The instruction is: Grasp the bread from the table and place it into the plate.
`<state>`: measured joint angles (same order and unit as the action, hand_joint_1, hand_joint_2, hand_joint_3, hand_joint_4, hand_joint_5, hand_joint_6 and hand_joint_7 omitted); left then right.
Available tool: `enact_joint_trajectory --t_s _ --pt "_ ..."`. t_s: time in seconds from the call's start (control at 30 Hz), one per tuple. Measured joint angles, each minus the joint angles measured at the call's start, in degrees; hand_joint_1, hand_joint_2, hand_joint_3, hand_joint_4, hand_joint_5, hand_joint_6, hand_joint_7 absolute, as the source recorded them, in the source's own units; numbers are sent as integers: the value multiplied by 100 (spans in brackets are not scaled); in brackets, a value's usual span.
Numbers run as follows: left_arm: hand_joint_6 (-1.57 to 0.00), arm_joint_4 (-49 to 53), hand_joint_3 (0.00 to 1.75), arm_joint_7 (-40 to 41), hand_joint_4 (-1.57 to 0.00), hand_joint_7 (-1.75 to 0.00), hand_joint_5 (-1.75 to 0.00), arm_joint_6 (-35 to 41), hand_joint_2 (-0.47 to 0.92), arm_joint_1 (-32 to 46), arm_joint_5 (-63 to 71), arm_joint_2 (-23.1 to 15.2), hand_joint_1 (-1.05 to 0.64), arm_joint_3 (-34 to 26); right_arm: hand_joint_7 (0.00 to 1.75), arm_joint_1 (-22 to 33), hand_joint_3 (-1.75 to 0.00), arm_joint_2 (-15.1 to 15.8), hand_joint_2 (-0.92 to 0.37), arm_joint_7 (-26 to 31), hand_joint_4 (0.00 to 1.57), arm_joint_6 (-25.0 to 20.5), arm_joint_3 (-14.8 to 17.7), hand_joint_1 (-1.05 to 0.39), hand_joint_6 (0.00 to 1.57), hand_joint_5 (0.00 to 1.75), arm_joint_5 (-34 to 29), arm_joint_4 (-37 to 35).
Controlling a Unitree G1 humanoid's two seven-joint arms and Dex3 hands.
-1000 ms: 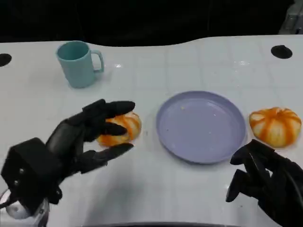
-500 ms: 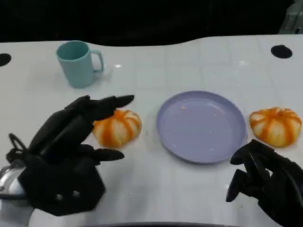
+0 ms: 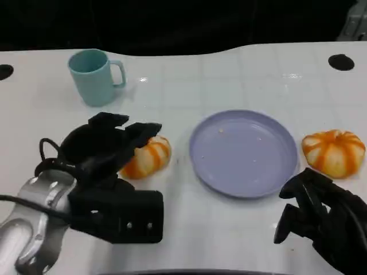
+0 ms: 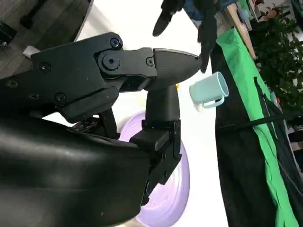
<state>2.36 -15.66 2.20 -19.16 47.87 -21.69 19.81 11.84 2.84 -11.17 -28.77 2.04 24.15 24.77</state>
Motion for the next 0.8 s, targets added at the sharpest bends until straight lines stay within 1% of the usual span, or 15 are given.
enact_joint_trajectory --t_s 0.2,0.33,0.47,0.8 --pt "-19 1087 0 2 0 0 -23 631 73 -649 209 483 -27 403 163 1 -38 4 -92 -35 65 24 28 -45 50 175 1 -28" --pt "-17 1909 0 153 0 0 -20 839 73 -1082 287 740 -28 581 162 8 -37 2 -92 -47 65 26 50 -44 50 175 11 -41" --pt "-16 2748 1 424 0 0 -16 852 75 -1434 227 960 -30 702 161 18 -38 3 -92 -84 65 32 58 -45 50 175 19 -50" --pt "-23 4869 0 1280 -5 -2 -22 568 76 -2321 -28 1359 -31 919 160 56 -39 4 -92 -115 65 36 60 -45 49 175 26 -13"
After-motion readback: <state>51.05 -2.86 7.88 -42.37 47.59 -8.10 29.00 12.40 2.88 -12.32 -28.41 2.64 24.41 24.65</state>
